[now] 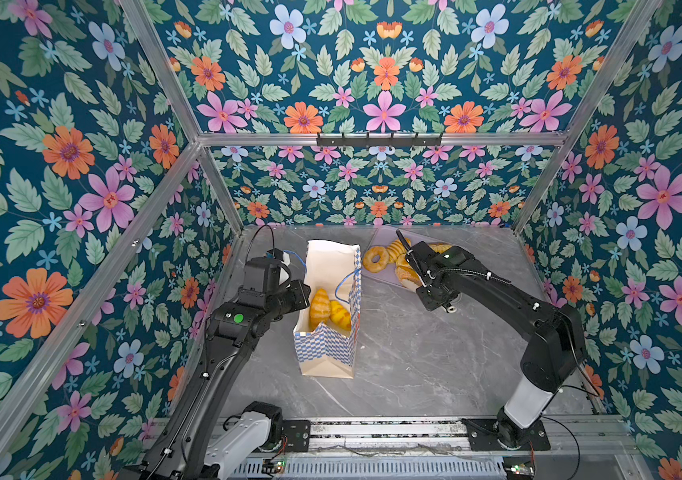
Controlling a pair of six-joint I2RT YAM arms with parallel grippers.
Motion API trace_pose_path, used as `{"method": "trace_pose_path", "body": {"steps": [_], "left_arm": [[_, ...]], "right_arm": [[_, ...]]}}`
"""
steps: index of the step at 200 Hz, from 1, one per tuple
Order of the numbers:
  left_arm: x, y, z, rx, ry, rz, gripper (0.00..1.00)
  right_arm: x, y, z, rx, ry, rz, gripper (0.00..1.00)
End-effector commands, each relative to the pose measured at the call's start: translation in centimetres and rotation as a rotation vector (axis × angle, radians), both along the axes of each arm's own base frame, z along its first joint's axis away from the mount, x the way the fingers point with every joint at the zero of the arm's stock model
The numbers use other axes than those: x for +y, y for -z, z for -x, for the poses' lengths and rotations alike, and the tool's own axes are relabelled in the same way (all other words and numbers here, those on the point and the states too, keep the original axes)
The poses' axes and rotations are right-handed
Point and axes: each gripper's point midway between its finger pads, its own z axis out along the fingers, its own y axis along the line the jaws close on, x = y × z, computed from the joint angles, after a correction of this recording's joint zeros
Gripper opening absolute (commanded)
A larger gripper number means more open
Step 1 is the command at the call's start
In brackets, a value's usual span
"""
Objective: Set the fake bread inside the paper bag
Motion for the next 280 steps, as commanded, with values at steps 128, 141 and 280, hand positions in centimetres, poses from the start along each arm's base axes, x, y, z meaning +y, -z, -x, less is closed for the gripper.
{"method": "trace_pose_path", "body": {"steps": [128, 141, 280], "left_arm": [[-0.3, -0.2, -0.3, -0.015, 0.026, -0.004, 0.24], [-0.3, -0.2, -0.3, -0.015, 0.025, -0.006, 0.24], [-0.3, 0.0, -0.2, -0.010, 0.026, -0.009, 0.24]], "right_arm": [[1.6, 0.7, -3.4, 0.021, -0.138, 0.213, 0.46], [1.7, 1.0, -3.6, 0.025, -0.141, 0.219, 0.47], [1.0, 2.2, -4.4, 0.030, -0.132, 0.269, 0.32]]}}
